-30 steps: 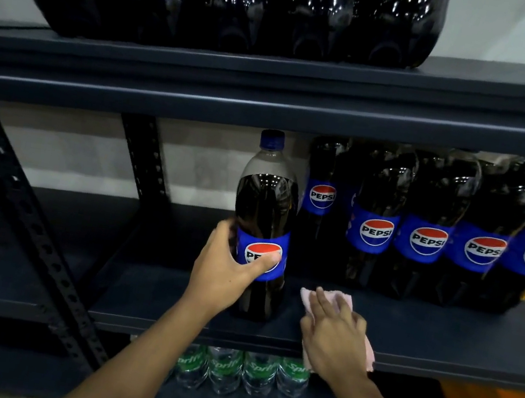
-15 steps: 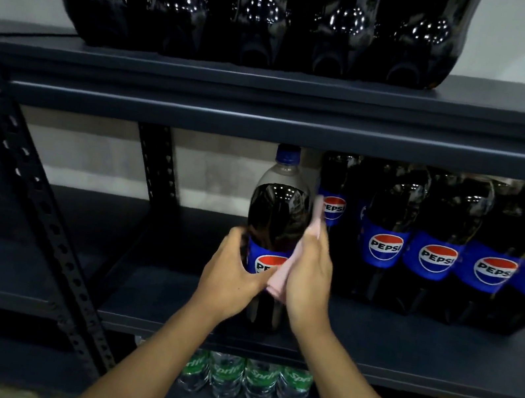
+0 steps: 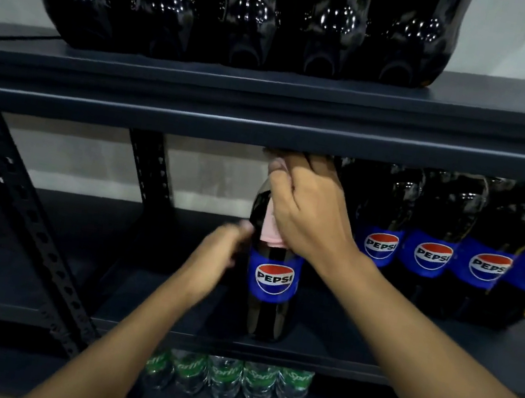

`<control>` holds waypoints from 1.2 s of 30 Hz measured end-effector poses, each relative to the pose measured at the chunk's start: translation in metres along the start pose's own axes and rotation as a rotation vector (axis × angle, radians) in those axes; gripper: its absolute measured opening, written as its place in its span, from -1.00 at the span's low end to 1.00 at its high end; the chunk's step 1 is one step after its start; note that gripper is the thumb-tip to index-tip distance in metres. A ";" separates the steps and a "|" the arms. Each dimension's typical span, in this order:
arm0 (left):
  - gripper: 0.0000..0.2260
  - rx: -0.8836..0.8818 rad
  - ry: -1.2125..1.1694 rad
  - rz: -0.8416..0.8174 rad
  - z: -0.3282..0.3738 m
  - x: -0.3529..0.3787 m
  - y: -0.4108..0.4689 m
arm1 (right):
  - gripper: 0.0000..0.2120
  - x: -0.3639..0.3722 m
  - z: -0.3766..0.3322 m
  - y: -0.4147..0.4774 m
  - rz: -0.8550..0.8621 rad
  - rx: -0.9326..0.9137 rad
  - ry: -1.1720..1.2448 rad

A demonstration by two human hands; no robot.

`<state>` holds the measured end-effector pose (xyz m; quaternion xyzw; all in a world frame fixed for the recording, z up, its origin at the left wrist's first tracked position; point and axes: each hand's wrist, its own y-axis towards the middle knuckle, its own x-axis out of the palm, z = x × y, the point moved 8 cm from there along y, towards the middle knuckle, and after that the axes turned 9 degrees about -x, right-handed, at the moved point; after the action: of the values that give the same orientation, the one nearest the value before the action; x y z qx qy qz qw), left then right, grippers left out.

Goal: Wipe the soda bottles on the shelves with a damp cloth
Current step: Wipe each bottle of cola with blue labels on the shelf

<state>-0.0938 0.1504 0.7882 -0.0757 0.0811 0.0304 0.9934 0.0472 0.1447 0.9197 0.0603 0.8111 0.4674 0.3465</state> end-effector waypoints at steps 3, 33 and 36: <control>-0.49 0.003 -0.314 -0.057 0.035 0.007 0.013 | -0.66 0.005 -0.004 0.001 0.068 0.013 0.044; -0.48 0.016 -0.521 -0.091 0.043 0.036 0.025 | -0.70 0.019 0.024 -0.032 0.362 0.421 0.373; -0.39 -0.001 -0.351 -0.049 0.041 0.027 0.018 | -0.67 0.016 0.027 -0.034 0.377 0.371 0.348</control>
<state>-0.0626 0.1761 0.8213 -0.0716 -0.0956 0.0188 0.9927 0.0599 0.1522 0.8756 0.1911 0.9041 0.3708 0.0928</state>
